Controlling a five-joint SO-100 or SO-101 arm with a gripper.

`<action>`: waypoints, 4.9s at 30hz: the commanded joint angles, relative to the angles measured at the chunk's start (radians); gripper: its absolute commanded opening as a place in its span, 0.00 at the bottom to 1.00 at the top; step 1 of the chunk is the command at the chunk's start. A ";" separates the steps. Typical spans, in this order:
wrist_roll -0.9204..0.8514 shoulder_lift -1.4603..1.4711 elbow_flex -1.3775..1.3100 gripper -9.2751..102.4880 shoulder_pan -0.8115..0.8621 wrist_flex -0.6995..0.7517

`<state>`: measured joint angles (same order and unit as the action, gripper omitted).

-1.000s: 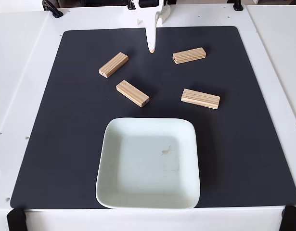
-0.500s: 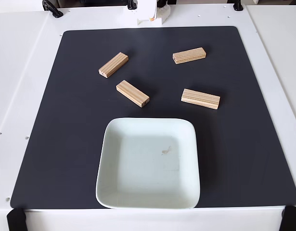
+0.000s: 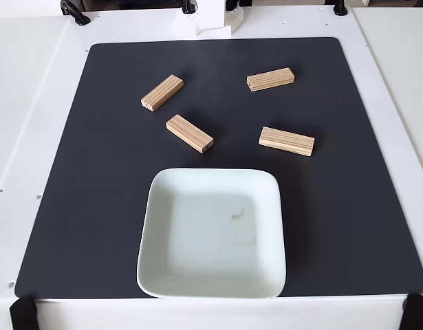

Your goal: Pick up the wooden block and place them on the plate.

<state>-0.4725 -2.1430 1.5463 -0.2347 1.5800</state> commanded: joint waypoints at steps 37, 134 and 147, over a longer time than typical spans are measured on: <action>-0.850 -0.015 0.667 0.37 0.509 -0.354; 0.456 0.575 -0.468 0.08 0.080 -0.724; 0.456 1.026 -0.483 0.08 0.063 -1.083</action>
<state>-0.0215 -1.1351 1.1183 -0.1641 0.5706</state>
